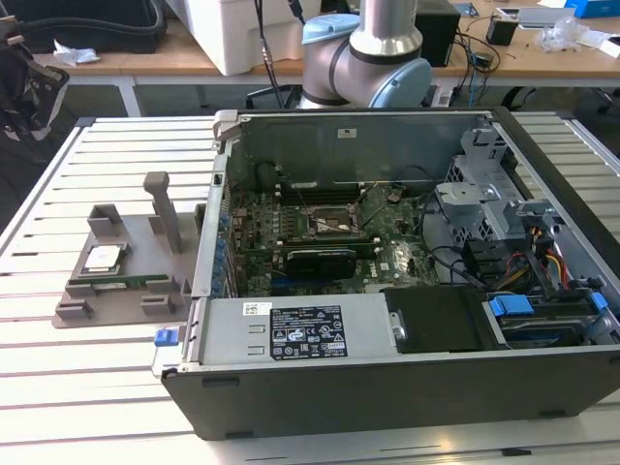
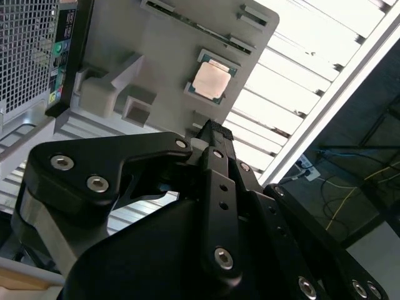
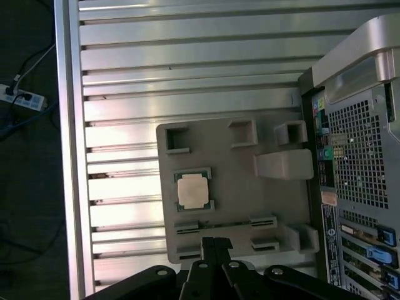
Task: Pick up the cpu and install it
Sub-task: 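Reach for the cpu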
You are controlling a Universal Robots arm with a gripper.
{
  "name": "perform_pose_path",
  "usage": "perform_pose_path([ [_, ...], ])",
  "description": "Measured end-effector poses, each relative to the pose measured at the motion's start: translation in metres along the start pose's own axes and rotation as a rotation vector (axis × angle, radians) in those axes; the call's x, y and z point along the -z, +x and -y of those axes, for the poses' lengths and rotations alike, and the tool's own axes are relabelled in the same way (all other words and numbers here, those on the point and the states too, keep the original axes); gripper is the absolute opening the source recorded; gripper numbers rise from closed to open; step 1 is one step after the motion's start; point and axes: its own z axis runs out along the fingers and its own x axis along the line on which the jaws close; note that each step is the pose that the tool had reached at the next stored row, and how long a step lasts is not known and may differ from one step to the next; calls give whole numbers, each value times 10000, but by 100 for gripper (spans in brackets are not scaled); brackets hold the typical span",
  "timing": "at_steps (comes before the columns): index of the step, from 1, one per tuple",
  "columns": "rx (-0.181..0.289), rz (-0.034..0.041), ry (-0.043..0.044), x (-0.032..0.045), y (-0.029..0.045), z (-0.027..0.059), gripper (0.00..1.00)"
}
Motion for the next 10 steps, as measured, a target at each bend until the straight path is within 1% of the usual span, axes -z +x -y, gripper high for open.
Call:
perform_pose_path([
  [1, 1, 0, 0, 1, 37, 3, 11],
  [3, 0, 0, -1, 2, 72, 5, 11],
  [5, -1, 0, 0, 3, 125, 9, 11],
  [10, -1, 0, 0, 5, 194, 14, 11],
])
